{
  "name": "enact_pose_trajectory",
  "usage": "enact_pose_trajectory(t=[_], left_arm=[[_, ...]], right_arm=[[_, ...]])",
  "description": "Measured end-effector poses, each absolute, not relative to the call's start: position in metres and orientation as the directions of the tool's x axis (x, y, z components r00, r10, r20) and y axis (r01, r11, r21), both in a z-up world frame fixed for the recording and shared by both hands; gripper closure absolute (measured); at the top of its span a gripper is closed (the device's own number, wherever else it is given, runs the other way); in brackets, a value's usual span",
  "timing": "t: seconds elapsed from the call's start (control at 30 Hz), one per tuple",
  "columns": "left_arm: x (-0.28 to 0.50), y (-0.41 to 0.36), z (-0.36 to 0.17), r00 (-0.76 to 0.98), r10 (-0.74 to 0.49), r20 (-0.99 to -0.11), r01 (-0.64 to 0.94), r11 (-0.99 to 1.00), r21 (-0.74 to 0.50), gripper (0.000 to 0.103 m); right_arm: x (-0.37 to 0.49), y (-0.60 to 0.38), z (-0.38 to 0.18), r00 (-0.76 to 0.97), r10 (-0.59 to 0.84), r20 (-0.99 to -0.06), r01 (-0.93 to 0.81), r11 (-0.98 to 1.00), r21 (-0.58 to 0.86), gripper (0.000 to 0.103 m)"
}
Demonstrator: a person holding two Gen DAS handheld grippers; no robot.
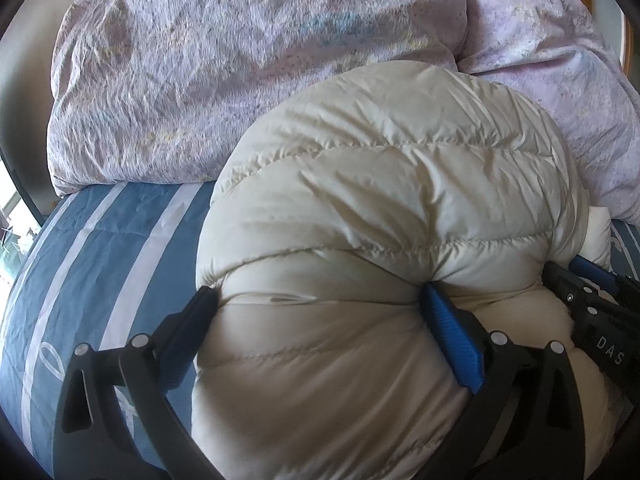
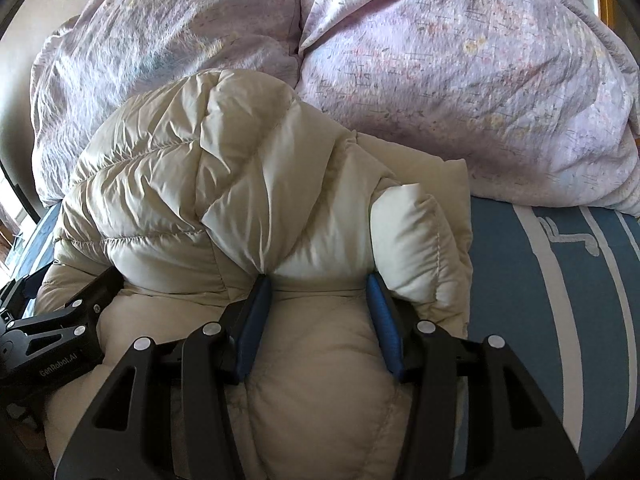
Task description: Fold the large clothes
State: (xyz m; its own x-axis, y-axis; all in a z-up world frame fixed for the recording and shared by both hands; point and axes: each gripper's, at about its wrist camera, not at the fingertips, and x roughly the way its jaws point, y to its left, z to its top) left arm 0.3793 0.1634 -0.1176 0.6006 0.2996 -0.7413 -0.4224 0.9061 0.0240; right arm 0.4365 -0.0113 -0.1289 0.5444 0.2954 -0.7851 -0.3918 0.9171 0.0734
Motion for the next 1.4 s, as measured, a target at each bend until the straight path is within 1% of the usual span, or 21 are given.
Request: enact_pose_trajectory(t=[1.4], left_arm=[[0.384,0.168,-0.123,0.603,0.288,-0.744,-0.43,0.903,0.0,0.002]], right_arm=[[0.427,-0.009,-0.13,0.598,0.282,-0.75,-0.389,0.921,0.036,0.051]])
